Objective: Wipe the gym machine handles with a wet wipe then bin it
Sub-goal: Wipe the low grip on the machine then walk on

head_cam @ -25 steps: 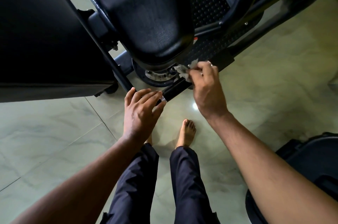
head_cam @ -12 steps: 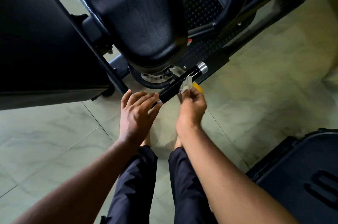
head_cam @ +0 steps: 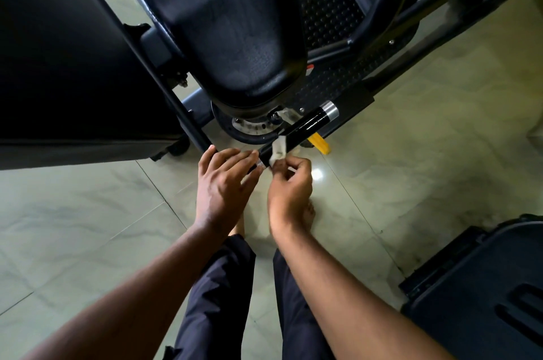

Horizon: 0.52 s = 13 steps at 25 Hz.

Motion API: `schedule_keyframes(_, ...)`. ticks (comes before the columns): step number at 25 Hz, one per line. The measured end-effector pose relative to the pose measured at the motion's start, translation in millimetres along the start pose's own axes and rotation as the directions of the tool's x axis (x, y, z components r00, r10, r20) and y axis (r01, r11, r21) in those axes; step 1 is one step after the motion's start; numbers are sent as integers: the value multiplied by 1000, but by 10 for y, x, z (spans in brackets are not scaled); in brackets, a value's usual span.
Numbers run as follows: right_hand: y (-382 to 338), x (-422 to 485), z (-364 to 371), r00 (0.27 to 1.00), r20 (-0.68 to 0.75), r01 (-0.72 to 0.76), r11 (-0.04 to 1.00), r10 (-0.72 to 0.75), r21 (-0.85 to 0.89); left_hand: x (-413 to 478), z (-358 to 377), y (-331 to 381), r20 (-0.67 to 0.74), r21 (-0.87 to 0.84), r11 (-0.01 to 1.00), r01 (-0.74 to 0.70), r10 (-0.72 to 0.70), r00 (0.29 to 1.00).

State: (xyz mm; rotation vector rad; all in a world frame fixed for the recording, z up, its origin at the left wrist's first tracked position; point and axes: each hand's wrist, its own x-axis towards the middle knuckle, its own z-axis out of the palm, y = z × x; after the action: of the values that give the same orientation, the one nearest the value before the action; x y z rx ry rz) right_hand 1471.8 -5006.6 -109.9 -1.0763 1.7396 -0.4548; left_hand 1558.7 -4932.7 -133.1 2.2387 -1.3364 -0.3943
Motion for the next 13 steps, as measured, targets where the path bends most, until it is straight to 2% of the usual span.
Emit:
schedule_keyframes(1, 42, -83, -39, 982, 73, 182, 971, -172, -154, 2, -2, 2, 0, -3, 1000, 3, -3, 1000)
schedule_keyframes(2, 93, -99, -97, 912, 158, 408, 873, -378, -267, 5, -4, 5, 0, -5, 1000, 3, -3, 1000)
schedule_keyframes(3, 131, -28, -165, 792, 252, 610, 715, -556, -341, 10, -2, 9, 0, -6, 1000, 0, 0, 1000)
schedule_keyframes(4, 125, 99, -228, 664, 333, 745, 552, -670, -375, 9, 0, 10, -2, -4, 1000, -6, 6, 1000)
schedule_keyframes(5, 81, 215, -263, 570, 393, 815, 434, -722, -385, 8, 2, 10, -9, 0, 1000, -10, 10, 1000)
schedule_keyframes(8, -160, 337, -249, 378, 630, 917, 184, -678, -353, 11, 17, 11, -30, 6, 1000, -8, 8, 1000)
schedule_keyframes(10, -322, 431, -223, 193, 817, 967, -34, -543, -251, -9, 35, 8, -33, 9, 1000, -4, 4, 999)
schedule_keyframes(11, -407, 498, -215, 147, 868, 972, -92, -474, -215, -17, 45, 10, -42, 6, 1000, 2, -2, 999)
schedule_keyframes(12, -488, 545, -219, 176, 890, 968, -91, -420, -235, -22, 54, 19, -49, 3, 1000, 6, -6, 999)
schedule_keyframes(13, -570, 574, -222, 248, 880, 955, -48, -405, -292, -20, 60, 27, -54, 3, 1000, 14, -14, 998)
